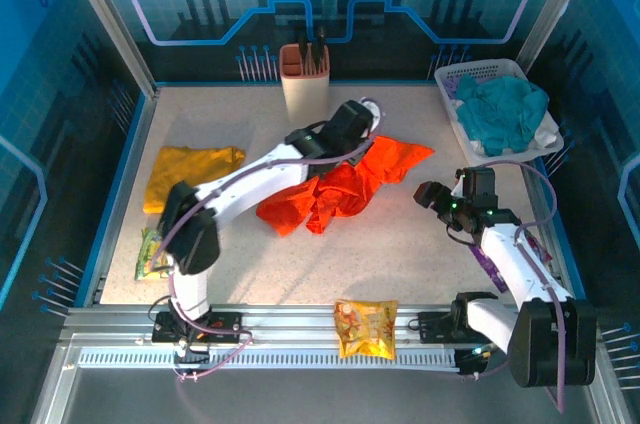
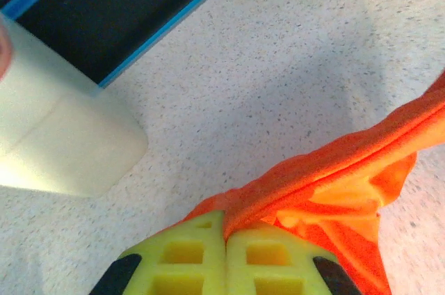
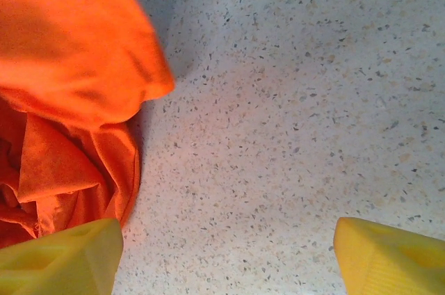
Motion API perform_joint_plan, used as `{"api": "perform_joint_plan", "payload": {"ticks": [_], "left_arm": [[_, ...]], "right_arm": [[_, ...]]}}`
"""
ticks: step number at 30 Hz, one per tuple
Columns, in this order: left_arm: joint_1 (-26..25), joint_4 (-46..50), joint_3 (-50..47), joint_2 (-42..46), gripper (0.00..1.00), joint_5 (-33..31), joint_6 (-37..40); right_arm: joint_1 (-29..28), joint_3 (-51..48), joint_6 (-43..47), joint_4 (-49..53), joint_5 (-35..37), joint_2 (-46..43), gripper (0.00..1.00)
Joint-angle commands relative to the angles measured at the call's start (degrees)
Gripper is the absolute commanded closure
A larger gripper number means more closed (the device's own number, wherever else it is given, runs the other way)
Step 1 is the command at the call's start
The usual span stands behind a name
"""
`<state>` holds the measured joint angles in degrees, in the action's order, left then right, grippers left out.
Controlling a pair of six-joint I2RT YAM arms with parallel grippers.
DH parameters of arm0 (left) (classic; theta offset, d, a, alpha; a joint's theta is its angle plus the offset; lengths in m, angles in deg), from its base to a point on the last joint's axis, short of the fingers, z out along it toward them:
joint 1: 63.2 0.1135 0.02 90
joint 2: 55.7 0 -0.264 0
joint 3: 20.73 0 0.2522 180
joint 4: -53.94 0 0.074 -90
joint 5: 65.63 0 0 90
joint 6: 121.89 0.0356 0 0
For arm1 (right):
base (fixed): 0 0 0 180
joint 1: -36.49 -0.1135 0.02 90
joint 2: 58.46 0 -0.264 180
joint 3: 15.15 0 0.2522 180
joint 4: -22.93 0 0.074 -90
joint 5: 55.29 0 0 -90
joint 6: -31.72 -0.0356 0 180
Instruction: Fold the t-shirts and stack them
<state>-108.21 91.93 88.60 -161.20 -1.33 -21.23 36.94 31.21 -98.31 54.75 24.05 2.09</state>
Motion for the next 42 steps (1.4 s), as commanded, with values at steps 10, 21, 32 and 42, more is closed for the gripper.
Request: {"api": "perform_joint_plan", "payload": {"ticks": [10,21,32,42], "left_arm": [[-0.2,-13.4,-40.1,37.7,1.00,16.7,-0.7],[-0.3,-8.0,-62.2,69.3,0.78,7.8,-15.6],[-0.2,1.6,-66.1,78.2,0.57,-0.2,-37.4],[-3.3,-0.1,-70.8,65.7,0.61,10.7,-53.3]], "right_arm": [[0.8,-0.3,-2.7,-6.6,-2.8,4.9,0.21],[-2.7,3.1,0.3,-8.2,-6.7,12.1,0.18],[-13.8,10.9,0.8,-10.4,-8.0,26.9,0.23],[-16.2,12.1,-0.5,-11.5,-8.3,30.1,0.20]]}}
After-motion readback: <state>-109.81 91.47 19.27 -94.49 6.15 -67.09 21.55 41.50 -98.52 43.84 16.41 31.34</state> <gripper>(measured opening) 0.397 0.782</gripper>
